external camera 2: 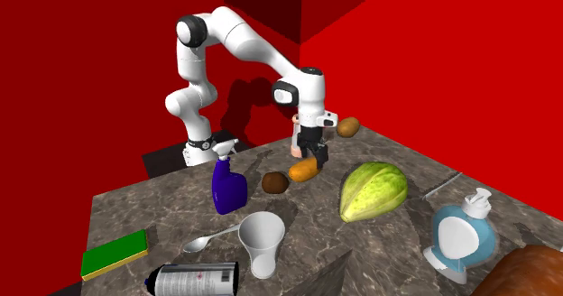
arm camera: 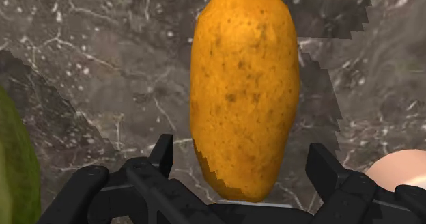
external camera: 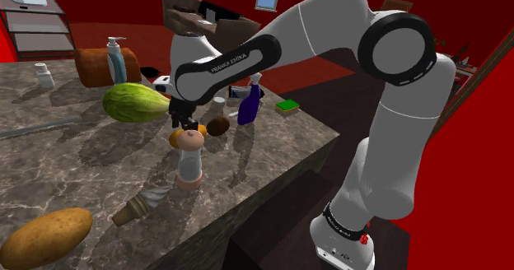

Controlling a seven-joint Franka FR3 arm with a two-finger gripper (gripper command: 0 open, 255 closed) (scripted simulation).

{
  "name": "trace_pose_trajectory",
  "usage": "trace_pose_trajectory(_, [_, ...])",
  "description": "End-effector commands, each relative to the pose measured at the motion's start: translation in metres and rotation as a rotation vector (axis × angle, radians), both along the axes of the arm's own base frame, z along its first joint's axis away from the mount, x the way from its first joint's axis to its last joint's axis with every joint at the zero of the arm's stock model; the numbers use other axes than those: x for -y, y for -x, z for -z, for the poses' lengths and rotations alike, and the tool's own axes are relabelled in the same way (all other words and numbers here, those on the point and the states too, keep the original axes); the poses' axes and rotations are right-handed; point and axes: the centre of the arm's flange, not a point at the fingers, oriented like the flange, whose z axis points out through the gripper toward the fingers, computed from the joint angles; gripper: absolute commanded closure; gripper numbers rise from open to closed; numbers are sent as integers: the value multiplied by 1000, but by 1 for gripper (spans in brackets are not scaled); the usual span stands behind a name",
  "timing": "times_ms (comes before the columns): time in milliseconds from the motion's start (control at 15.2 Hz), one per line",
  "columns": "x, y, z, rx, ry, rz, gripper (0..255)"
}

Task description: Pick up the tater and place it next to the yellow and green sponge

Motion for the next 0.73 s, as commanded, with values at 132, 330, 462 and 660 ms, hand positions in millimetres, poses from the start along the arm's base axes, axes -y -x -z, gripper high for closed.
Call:
trace_pose_trajectory(132, [-1,-1,18,1,0,-2,0])
trace_pose_trajectory(330, [-1,-2,18,1,0,-2,0])
trace_pose_trajectory(462, [-1,-2,18,1,0,-2,0])
trace_pose_trajectory(660, [-1,-1,18,1,0,-2,0])
